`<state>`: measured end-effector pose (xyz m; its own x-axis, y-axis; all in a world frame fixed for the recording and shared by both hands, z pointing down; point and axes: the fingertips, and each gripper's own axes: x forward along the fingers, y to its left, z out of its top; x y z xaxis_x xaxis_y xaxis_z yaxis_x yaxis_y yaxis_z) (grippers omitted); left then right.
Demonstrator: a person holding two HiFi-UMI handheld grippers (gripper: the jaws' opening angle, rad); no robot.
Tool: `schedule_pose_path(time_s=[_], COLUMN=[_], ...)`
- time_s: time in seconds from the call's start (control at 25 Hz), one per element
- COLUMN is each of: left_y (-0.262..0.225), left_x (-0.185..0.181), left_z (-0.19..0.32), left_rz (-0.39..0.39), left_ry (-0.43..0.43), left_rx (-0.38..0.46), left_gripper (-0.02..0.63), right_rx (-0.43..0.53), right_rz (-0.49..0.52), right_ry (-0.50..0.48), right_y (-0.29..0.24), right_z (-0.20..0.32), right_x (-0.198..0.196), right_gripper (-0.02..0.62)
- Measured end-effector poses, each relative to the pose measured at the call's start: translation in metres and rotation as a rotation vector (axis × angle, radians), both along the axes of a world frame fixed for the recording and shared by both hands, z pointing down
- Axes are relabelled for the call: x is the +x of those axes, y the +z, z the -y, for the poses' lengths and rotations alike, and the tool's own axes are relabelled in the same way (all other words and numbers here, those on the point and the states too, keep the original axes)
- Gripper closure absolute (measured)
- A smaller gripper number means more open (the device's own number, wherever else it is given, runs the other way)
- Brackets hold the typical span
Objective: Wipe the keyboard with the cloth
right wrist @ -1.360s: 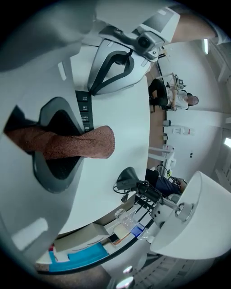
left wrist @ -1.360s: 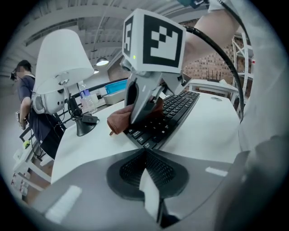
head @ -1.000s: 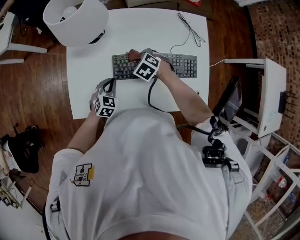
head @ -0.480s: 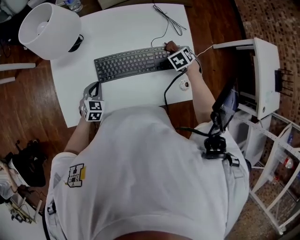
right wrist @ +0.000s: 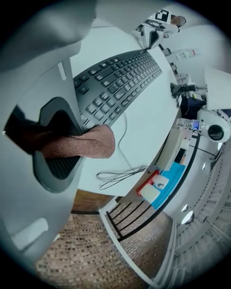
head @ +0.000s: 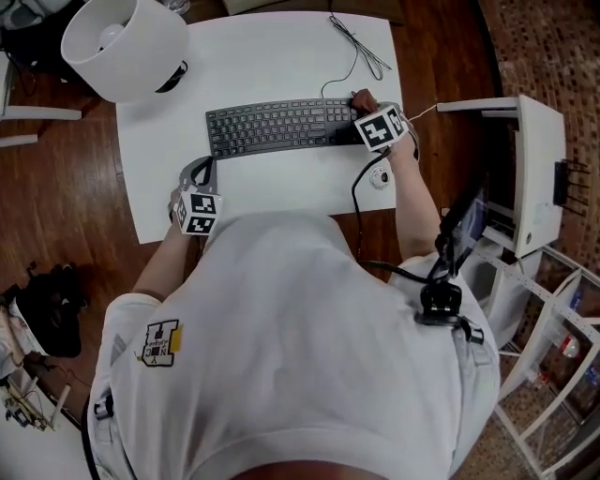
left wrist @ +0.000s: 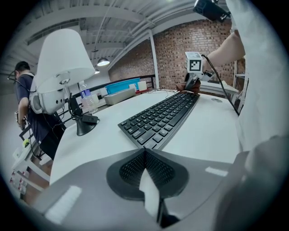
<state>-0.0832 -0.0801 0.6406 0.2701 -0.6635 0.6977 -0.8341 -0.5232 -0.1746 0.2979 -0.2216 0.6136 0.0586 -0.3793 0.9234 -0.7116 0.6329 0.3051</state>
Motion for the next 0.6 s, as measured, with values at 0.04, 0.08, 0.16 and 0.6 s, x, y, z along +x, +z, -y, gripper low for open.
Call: schedule_pose_path(time_s=[0.04,0.08,0.16,0.6], left_y=[0.0,0.0,0.0,-0.002], left_x=[0.0,0.0,-0.001,-0.003], left_z=[0.0,0.001,0.002,0.006], left_rz=[-0.003,-0.006,-0.014,-0.023], left_ry=[0.001,0.001,-0.001,0.006], left_rx=[0.002,0.004,0.006,0.006], left_gripper=[0.606,0.606,0.606,0.606], right_rx=[0.002,0.0,-0.01,-0.087], right_rz=[0.024,0.057,0.13,0.163], right_ry=[-0.035,-0.076,-0.188,-0.804], right_y=[-0.004,-0.008,-0.013,0.009], right_z=[-0.001,-0.003,-0.01,-0.078], right_x=[-0.021,-0.047,-0.112,-0.391], right_gripper=[0.494,0.494,0.494,0.494])
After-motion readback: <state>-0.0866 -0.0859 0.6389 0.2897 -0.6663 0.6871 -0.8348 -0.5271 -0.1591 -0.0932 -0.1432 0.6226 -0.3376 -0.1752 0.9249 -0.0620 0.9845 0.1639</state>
